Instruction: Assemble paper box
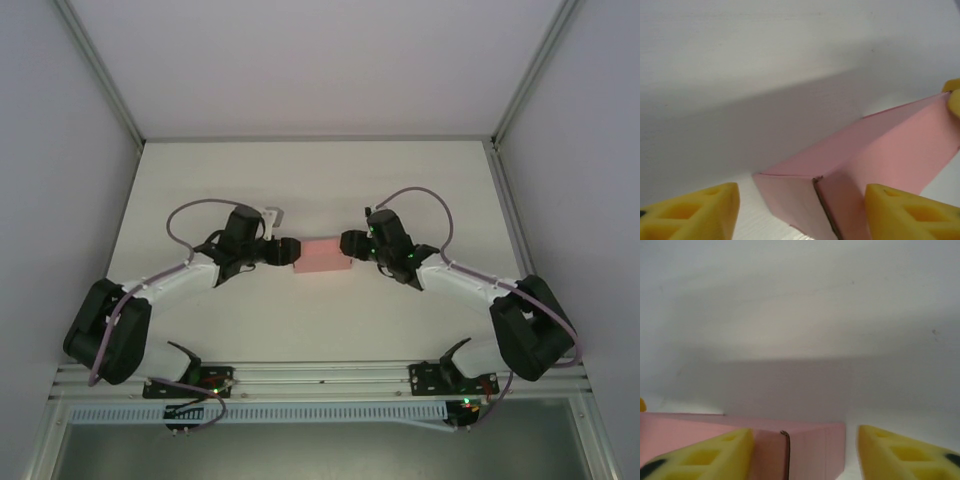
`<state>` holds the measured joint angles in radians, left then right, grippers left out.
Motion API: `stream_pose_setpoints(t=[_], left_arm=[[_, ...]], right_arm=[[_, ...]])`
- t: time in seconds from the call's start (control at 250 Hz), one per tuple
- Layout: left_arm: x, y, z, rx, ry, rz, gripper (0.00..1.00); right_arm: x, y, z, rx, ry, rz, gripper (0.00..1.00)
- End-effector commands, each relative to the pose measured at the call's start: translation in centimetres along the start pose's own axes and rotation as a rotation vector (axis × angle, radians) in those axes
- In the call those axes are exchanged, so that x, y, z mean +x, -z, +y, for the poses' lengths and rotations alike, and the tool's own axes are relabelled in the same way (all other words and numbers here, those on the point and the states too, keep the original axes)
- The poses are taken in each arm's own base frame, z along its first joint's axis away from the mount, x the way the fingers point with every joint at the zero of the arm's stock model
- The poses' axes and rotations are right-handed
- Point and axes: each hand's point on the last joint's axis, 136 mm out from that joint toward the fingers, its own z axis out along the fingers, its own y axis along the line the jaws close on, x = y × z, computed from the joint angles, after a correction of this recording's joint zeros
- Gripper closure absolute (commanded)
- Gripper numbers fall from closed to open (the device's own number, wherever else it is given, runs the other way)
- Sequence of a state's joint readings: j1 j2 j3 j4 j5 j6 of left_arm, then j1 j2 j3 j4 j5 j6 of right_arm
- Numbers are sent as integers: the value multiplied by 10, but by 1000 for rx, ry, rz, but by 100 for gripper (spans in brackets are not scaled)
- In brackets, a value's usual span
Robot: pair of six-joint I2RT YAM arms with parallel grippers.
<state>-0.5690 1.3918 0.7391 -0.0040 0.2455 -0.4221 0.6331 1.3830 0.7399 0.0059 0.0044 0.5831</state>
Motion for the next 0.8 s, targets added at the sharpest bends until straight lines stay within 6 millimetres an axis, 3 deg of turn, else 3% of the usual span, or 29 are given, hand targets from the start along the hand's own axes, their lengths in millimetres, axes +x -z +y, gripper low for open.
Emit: stream_pose_setpoints(t=[0.0, 0.072, 0.128, 0.172, 0.224, 0.331, 0.491, 0.647, 0.799], left_arm=[[-22, 18, -2, -72, -47, -17, 11], [-49, 33, -6, -102, -60, -75, 1], [-71, 47, -13, -100, -77, -124, 0], [-86, 58, -15, -110, -76, -168, 0], [-102, 72, -14, -133, -73, -217, 0], [-125, 97, 9, -256, -15, -286, 0], [-135, 123, 52, -379, 64, -339, 0], [-133, 139, 81, -438, 118, -369, 0], [-129, 148, 100, -476, 147, -380, 0]], right_arm=[[-6, 16, -15, 96, -7, 42, 31], [-25, 22, -5, 65, 19, 19, 23], [-40, 29, -3, 59, 38, 12, 15], [-51, 36, 1, 47, 65, 2, 1], [-63, 42, 10, 4, 116, -8, 0], [-72, 54, 43, -153, 328, -14, 0], [-55, 67, 82, -389, 772, 15, 0], [-13, 63, 90, -502, 1200, 144, 0], [19, 41, 92, -497, 1414, 319, 0]])
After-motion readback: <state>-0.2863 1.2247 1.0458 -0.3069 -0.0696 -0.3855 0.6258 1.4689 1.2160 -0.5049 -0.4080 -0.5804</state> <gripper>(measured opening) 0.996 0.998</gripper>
